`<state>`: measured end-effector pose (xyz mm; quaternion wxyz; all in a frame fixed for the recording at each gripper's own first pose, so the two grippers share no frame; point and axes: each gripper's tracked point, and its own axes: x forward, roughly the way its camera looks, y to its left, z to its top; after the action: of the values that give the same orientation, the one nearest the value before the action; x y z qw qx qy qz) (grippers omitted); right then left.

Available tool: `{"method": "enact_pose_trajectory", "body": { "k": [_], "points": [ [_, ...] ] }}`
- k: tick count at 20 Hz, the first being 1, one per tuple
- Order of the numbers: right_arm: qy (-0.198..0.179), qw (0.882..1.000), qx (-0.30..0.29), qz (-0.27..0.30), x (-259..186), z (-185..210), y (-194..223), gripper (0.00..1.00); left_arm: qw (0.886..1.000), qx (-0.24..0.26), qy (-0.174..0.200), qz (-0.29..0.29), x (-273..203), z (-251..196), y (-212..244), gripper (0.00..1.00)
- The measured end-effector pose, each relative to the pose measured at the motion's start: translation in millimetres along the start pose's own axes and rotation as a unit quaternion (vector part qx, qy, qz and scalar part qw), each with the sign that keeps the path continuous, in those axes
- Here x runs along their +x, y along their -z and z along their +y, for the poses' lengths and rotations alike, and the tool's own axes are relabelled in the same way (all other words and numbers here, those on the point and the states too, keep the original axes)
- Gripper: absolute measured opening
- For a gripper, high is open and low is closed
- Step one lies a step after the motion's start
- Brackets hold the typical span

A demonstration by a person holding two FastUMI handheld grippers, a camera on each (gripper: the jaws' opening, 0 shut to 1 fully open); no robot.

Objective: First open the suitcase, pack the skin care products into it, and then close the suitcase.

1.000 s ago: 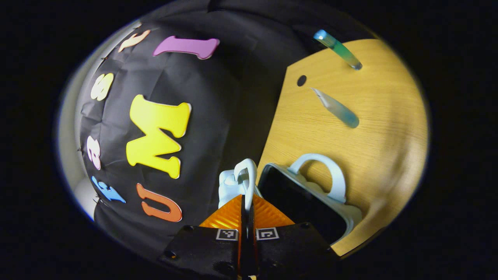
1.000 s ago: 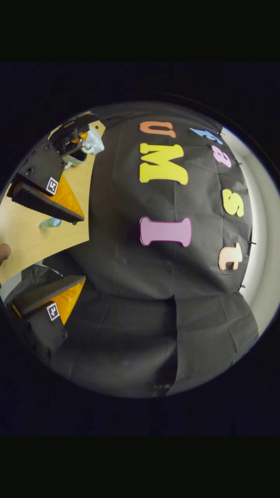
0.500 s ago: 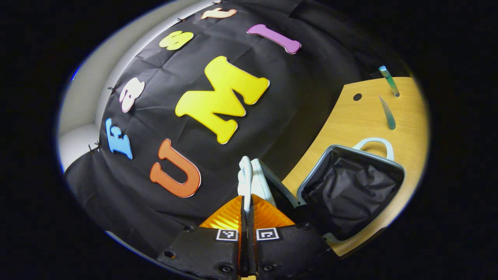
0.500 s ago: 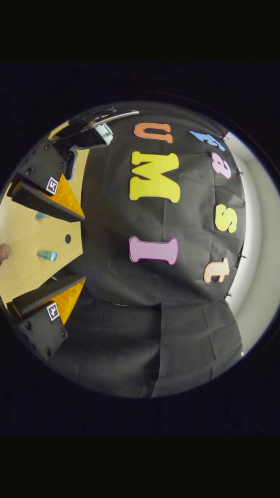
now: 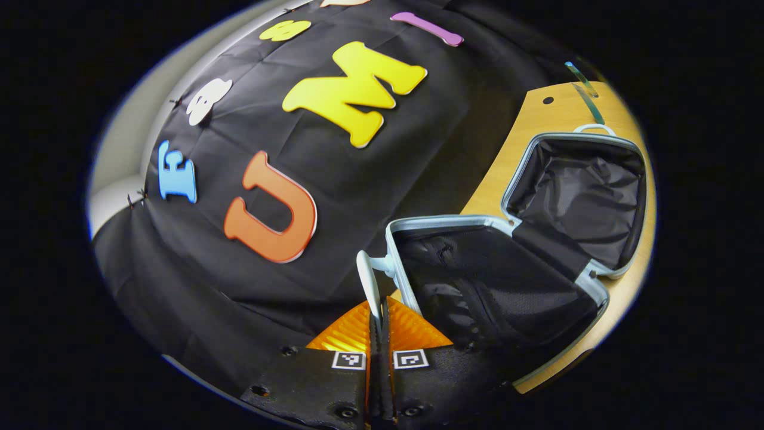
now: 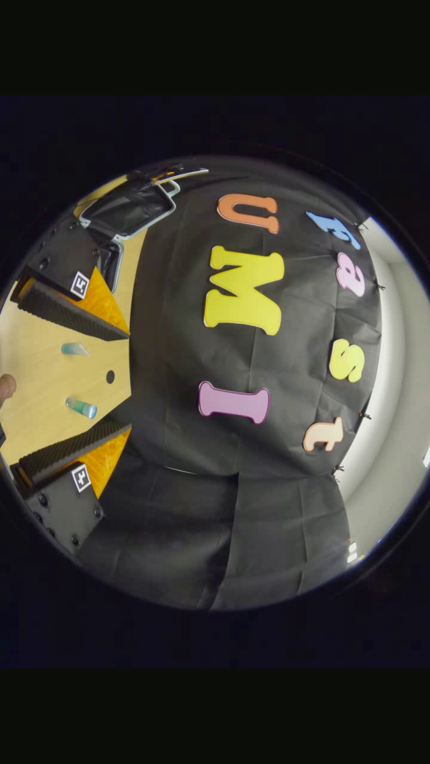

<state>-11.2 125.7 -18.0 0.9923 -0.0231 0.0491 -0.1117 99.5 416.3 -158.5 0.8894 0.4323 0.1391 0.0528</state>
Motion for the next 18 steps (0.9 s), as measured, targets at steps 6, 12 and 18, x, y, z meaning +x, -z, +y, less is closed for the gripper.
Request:
{"method": "enact_pose_trajectory", "body": {
  "k": [6,12,18],
  "points": [
    [-0.004,1.0,-0.016,0.022,-8,19,9,0.81,0.995,-0.07,0.046,0.056,26,-25,78,0.03],
    [-0.01,0.999,-0.015,0.044,-2,29,15,0.81,0.983,-0.127,0.091,0.097,35,-59,117,0.03],
    [-0.01,0.999,-0.02,0.05,6,24,16,0.81,0.965,-0.195,0.131,0.114,37,-90,144,0.09]
  ]
}}
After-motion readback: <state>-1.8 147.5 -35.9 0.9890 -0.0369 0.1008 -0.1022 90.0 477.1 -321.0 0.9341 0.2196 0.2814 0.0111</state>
